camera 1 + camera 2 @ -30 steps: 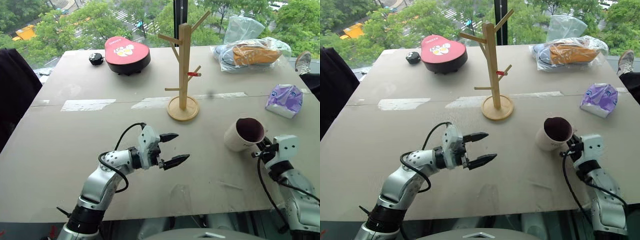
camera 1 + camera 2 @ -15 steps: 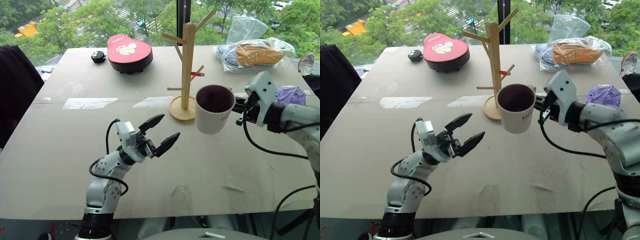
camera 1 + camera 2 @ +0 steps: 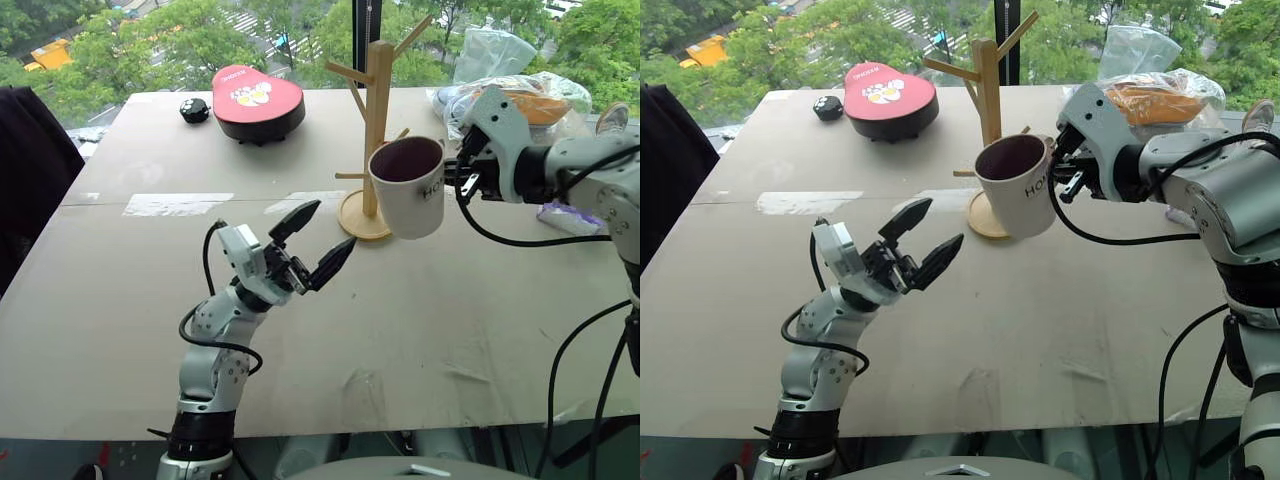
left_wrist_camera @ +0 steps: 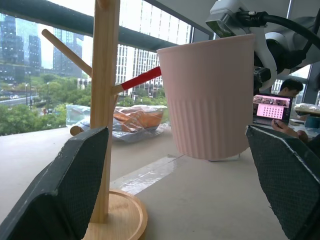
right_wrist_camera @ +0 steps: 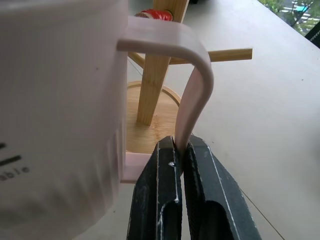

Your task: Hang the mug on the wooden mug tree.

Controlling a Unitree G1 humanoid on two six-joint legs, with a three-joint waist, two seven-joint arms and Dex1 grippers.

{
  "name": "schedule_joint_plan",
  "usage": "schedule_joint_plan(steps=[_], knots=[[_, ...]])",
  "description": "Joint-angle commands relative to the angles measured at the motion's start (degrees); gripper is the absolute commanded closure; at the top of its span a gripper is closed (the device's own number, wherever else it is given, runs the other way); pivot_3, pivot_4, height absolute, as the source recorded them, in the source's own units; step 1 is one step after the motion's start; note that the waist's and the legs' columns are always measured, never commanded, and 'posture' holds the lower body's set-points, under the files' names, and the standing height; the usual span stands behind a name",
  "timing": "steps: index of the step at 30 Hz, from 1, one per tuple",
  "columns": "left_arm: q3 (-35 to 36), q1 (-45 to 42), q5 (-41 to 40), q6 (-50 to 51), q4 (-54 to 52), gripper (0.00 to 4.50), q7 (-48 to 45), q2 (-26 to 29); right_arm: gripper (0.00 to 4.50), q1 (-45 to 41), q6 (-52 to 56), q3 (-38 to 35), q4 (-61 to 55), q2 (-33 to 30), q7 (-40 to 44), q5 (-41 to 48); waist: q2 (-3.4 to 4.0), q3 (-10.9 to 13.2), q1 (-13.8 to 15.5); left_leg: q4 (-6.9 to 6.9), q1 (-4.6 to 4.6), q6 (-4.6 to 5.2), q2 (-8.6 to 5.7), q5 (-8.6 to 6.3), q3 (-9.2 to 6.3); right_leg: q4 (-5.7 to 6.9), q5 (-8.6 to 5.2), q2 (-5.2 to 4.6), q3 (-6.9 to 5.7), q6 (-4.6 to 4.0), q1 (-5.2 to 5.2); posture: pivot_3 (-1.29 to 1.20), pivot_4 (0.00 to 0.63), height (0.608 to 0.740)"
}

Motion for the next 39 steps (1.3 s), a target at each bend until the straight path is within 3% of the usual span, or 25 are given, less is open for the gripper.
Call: schedule_joint_plan(steps=[1, 11, 21, 25, 32, 37, 39], knots=[[0.05, 0.05, 0.33, -1.61, -0.04, 0.0, 0.57, -0.14, 4.49, -4.15, -2.24, 0.99, 2.16, 1.21, 1.68, -2.26, 0.0, 0.0, -0.04, 0.0, 0.0, 0.0, 0.0, 0.0, 0.01, 0.0, 0.01, 0.0, 0.02, 0.0, 0.0, 0.0, 0.15, 0.74], [-0.05, 0.54, 0.83, -2.55, 0.14, 0.0, 1.32, 0.3, 4.49, -8.77, -6.35, 5.42, 10.4, 4.68, 5.21, -8.2, 0.0, 0.0, -0.02, 0.01, -0.12, 0.0, -0.01, 0.0, -0.01, 0.0, 0.01, 0.0, 0.0, 0.0, -0.11, 0.0, 0.15, 0.74], [0.85, 0.15, 0.28, -3.17, 0.31, 0.0, 1.94, 0.54, 0.1, -10.61, -7.59, 2.04, 15.88, 8.0, 4.76, -10.84, 0.0, 0.0, -0.12, 0.03, -0.17, 0.0, -0.01, 0.0, 0.05, 0.12, 0.02, 0.0, 0.06, -0.01, -0.25, 0.0, 0.15, 0.74], [0.58, 0.11, 0.19, -3.15, 0.06, 0.0, 2.14, 0.55, 0.1, -9.23, -5.99, -0.19, 15.34, 7.29, 4.8, -10.17, 0.0, 0.0, -0.04, 0.04, -0.18, 0.0, -0.01, 0.0, 0.05, 0.13, 0.02, 0.0, 0.05, -0.01, -0.25, 0.0, 0.15, 0.74], [0.05, 1.14, -0.16, -1.19, -0.17, 0.0, 1.69, 2.2, 0.1, 0.34, -3.31, -7.79, 6.2, 1.51, 10.25, -3.04, -0.02, -0.01, -0.14, 0.06, -0.28, 0.0, -0.05, 0.0, 0.02, 0.07, 0.02, -0.04, 0.02, 0.0, -0.27, 0.0, 0.15, 0.74], [-2.73, 6.51, 5.56, 1.41, 0.06, 0.0, 1.22, 7.23, 0.1, 23.13, -8.22, -16.65, -4.07, 1.87, 10.5, 1.54, -0.42, -0.28, 0.05, -0.04, -0.15, -0.02, 0.06, -0.01, -0.05, 0.12, 0.01, -0.02, -0.09, -0.03, -0.24, 0.0, 0.15, 0.74], [-3.57, 9.51, 6.78, 3.14, -1.14, 0.0, 2.34, 8.56, 0.1, 32.74, -16.17, -18.88, -6.42, 5.62, 9.61, 1.14, -0.34, -0.23, 0.07, -0.03, -0.16, 0.0, -0.01, -0.01, 0.11, 0.16, 0.02, -0.08, -0.13, -0.02, -0.31, 0.0, 0.15, 0.74]])
